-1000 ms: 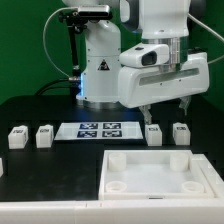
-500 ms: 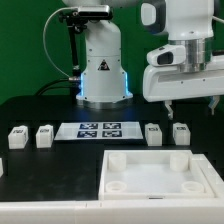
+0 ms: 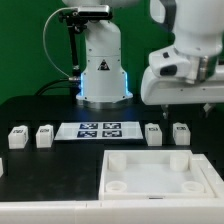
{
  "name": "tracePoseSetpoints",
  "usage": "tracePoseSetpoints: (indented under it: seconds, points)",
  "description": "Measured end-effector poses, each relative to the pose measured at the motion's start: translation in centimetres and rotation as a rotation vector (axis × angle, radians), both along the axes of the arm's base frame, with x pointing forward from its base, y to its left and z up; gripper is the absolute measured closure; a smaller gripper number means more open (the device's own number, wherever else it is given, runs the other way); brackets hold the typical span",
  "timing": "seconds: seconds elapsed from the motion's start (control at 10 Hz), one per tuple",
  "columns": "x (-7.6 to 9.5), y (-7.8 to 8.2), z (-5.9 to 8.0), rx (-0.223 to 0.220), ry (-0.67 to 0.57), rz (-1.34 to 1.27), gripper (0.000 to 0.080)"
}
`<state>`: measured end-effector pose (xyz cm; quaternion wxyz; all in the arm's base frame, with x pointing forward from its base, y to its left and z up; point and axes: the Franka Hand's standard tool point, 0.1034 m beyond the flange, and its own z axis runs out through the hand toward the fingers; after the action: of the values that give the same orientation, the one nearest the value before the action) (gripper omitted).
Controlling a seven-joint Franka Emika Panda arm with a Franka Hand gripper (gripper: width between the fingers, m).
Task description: Assemble one leg
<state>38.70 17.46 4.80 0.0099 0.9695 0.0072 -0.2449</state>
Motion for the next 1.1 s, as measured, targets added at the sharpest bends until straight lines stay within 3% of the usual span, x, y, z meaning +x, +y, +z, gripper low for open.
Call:
tracePoseSetpoints:
  seconds: [0.3,0.6,0.9,1.1]
  points:
    - [0.7,0.3,-0.7,-0.051,0.354,-0.029,0.0151]
    - [1.1,0.4,-1.2,-0.051,0.379,-0.029,0.0151]
    - [-0.6,-0.2,-3.3,-0.055,0.372,-0.04,0.0151]
    - [-1.1,-0.4,-3.8,-0.056,0.373,-0.041,0.0151]
